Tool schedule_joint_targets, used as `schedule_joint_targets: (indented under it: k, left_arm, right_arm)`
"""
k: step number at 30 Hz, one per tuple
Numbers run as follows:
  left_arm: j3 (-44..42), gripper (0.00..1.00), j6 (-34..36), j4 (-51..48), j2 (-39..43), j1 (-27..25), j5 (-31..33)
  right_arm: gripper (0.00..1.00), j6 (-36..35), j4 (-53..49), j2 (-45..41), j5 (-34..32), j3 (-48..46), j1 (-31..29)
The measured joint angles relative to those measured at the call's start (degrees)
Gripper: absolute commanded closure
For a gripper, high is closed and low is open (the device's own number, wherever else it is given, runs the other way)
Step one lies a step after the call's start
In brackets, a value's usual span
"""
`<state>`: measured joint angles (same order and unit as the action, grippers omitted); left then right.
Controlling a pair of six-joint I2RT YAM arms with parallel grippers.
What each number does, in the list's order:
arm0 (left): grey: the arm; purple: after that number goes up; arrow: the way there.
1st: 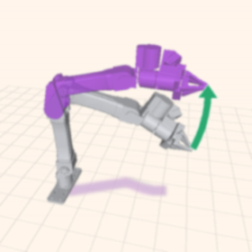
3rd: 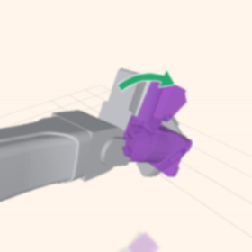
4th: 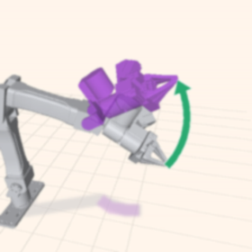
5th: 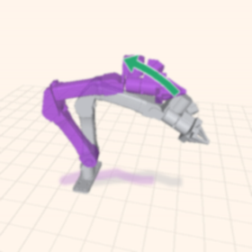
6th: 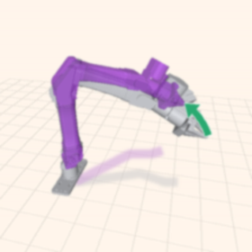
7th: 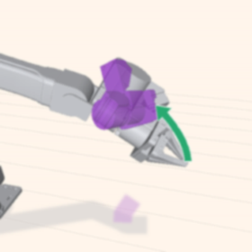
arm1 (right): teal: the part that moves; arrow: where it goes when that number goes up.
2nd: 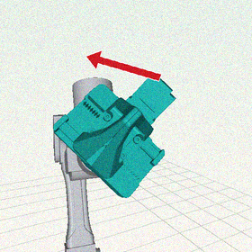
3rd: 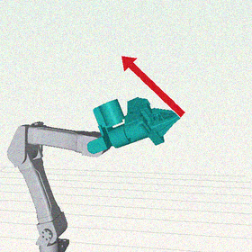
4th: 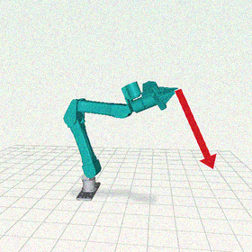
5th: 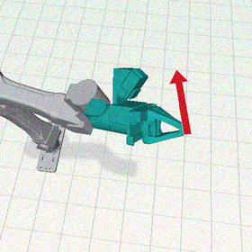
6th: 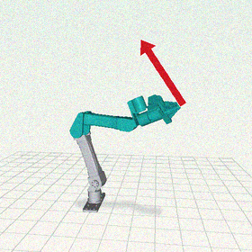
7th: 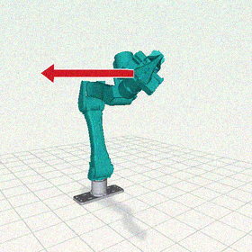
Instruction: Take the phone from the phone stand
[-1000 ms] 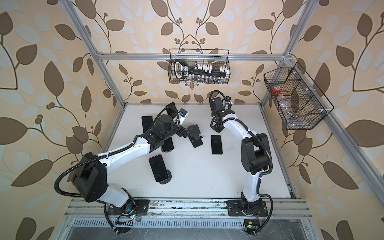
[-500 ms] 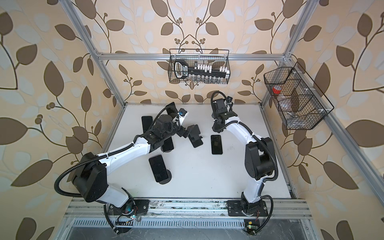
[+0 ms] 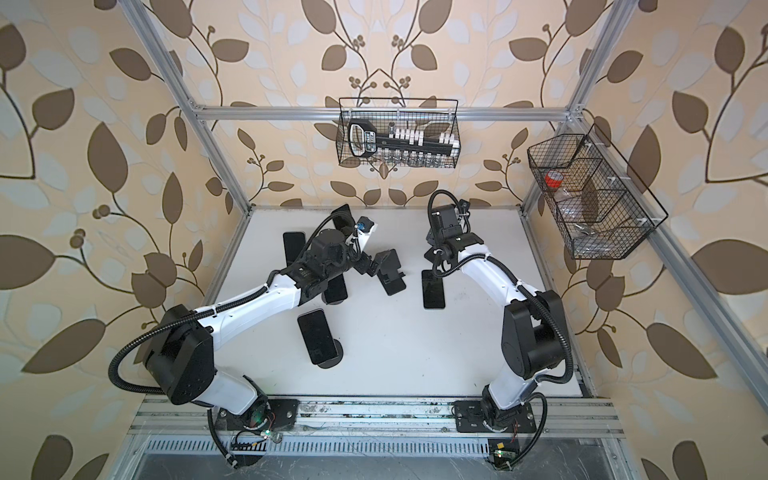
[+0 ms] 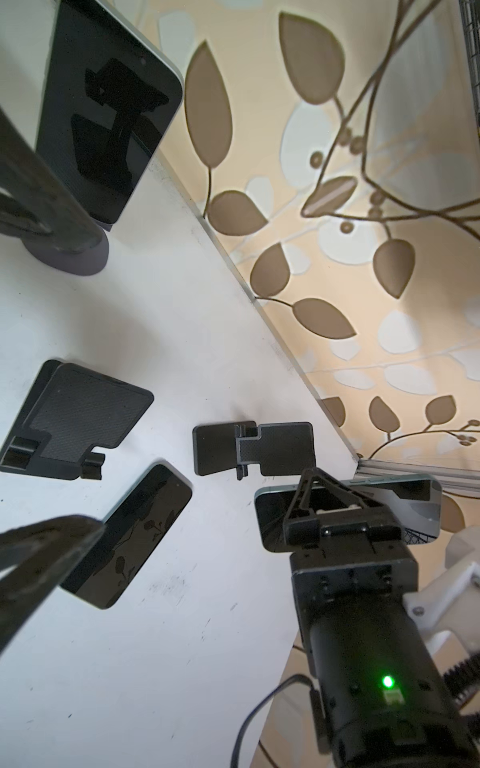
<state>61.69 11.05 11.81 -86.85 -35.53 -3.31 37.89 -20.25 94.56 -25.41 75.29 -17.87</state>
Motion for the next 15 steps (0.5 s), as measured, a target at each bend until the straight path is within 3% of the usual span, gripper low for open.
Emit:
schedule_joint_targets:
  k: [15]
  left_arm:
    - [0.35, 0.01, -1.07, -1.31, 0.00, -0.48, -5.14]
  right_arm:
    - [0.47, -2.60, 2.10, -8.57, 8.55, -10.49, -0.02]
